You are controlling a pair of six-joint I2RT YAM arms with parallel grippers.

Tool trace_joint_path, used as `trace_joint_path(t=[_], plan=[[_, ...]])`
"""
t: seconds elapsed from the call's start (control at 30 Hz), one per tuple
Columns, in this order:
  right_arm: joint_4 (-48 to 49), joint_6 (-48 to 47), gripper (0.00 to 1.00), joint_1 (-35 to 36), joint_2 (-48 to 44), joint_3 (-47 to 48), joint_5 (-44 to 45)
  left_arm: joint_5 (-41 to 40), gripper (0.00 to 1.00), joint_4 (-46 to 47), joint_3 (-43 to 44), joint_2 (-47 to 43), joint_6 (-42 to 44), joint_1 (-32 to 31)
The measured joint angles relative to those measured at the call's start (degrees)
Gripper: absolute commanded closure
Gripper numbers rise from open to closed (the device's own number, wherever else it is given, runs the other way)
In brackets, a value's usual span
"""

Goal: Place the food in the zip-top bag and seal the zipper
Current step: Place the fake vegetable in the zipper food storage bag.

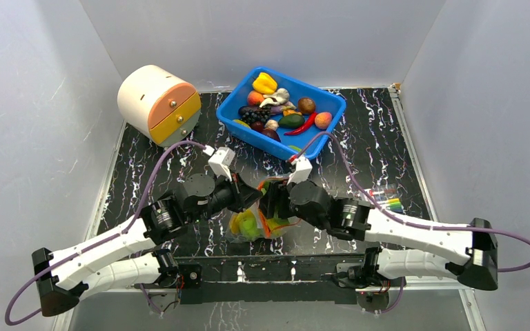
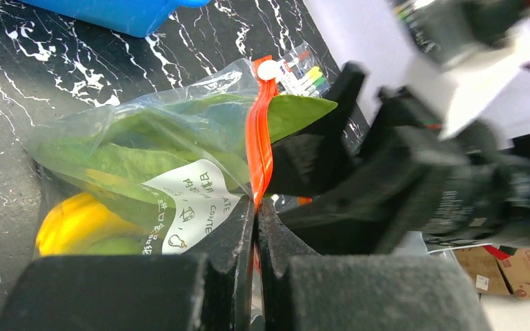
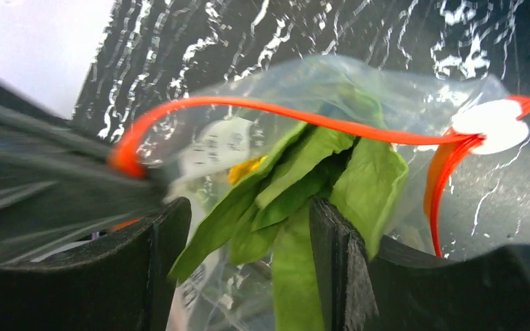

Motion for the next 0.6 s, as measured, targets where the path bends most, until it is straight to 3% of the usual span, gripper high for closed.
trace_joint_path(t=[0.23,0.6], plan=[[-11.7,-6.1,0.34,0.0,-3.4,10.7,-1.6,-0.7,1.0,-0.5,0.0,-0.2,0.3,0.0],[-24.3,-9.9,0.56,0.0,1.2,15.5,0.5,-0.6,1.0,-1.3,0.6,0.3,1.8,0.0]])
